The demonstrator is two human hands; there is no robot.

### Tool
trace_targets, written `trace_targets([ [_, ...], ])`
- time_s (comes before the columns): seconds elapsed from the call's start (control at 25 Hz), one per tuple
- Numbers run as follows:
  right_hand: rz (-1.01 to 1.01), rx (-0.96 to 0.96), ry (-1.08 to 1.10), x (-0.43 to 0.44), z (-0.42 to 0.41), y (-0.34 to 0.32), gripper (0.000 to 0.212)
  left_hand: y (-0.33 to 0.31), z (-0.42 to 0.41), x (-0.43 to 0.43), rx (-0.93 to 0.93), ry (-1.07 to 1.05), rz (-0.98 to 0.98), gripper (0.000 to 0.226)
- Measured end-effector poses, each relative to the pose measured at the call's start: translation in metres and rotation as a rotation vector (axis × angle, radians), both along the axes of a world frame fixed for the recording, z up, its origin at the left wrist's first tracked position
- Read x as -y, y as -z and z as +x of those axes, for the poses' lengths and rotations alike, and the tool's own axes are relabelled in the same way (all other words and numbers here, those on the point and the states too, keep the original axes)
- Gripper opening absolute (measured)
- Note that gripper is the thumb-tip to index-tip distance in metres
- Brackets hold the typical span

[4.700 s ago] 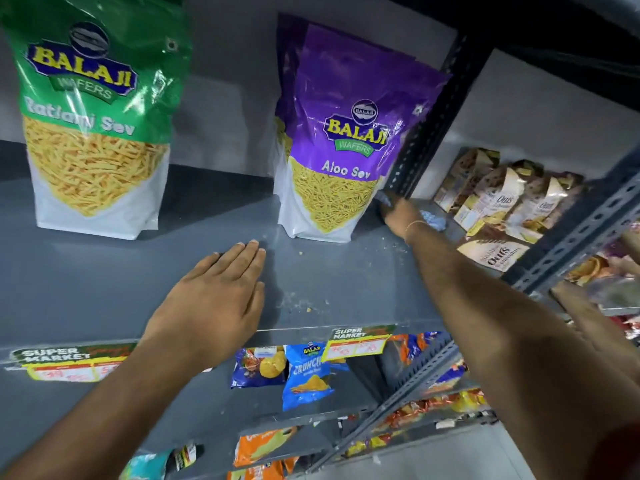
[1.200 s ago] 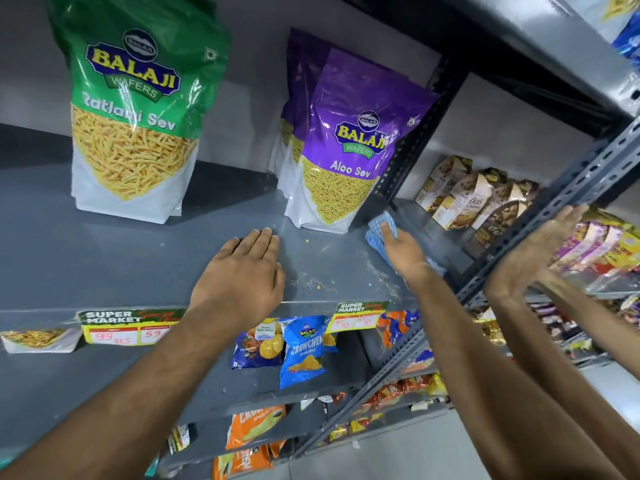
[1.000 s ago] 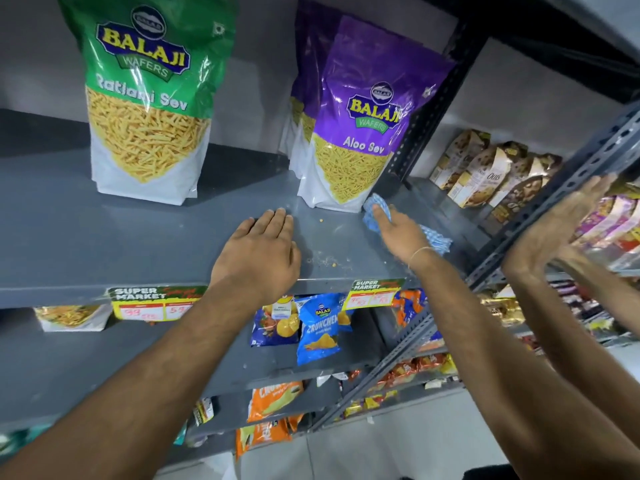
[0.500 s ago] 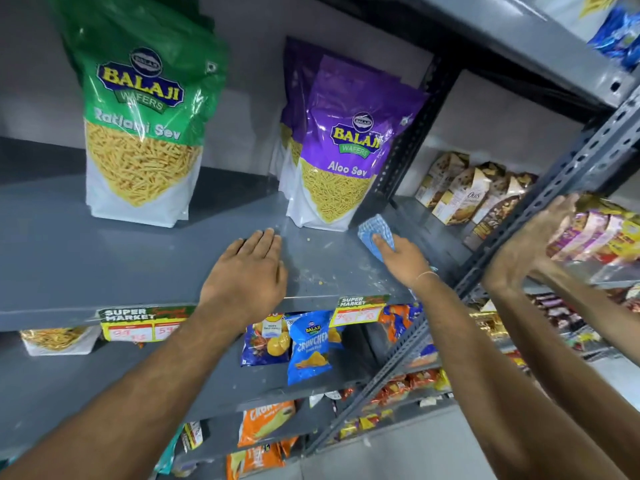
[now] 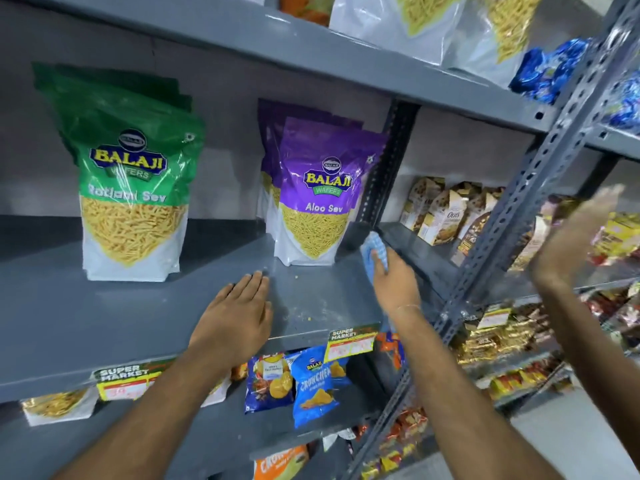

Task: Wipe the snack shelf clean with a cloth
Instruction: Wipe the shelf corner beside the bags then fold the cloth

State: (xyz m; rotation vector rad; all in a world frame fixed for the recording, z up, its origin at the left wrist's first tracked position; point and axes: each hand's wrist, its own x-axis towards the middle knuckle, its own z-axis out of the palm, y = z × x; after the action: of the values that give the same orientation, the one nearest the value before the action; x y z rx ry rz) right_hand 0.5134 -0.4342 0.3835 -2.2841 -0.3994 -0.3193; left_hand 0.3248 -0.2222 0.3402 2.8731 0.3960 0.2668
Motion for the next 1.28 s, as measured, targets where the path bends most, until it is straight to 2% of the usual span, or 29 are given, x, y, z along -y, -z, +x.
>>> trace_targets([
  [0.12,-0.209,-0.086,-0.033,0.012,0.023,0.005,0.034,-0.005,-0.001,-0.009,-0.031,0.025,-0.093,0.062],
  [0.2,-0.315,-0.083,-0.087,0.005,0.016,0.018,0.038,-0.003,-0.006,-0.021,-0.022,-0.002,-0.057,0.06],
  [0.36,-0.234,0.058,-0.306,-0.012,-0.032,0.034,0.03,0.007,-0.012,-0.028,0.008,-0.048,-0.019,0.059],
  [0.52,0.051,-0.085,-0.28,-0.044,-0.035,0.019,0.029,0.006,-0.011,-0.025,0.004,-0.092,-0.005,0.06],
  [0.6,0.036,-0.049,-0.299,-0.058,-0.036,0.018,0.026,0.003,-0.014,-0.025,-0.004,-0.123,-0.009,0.06],
  [0.72,-0.041,0.03,-0.472,-0.079,-0.045,0.025,0.024,0.004,-0.016,-0.024,-0.006,-0.115,-0.025,0.061],
  [0.96,-0.158,-0.083,-0.733,-0.092,-0.078,0.017,0.026,-0.008,-0.019,-0.028,0.066,-0.099,-0.195,0.055],
  [1.04,-0.068,-0.115,-0.694,-0.078,-0.075,0.005,0.027,-0.016,-0.021,-0.03,0.077,-0.086,-0.281,0.052],
  [1.12,0.052,-0.043,-0.565,-0.062,-0.056,-0.007,0.023,-0.018,-0.027,-0.039,0.079,-0.076,-0.36,0.053],
  [1.16,0.046,-0.002,-0.51,-0.054,-0.045,-0.008,0.021,-0.015,-0.031,-0.045,0.061,-0.054,-0.316,0.055],
  [1.28,-0.138,0.014,-0.411,-0.038,-0.021,0.013,0.03,-0.003,-0.043,-0.059,0.003,-0.051,-0.084,0.058],
])
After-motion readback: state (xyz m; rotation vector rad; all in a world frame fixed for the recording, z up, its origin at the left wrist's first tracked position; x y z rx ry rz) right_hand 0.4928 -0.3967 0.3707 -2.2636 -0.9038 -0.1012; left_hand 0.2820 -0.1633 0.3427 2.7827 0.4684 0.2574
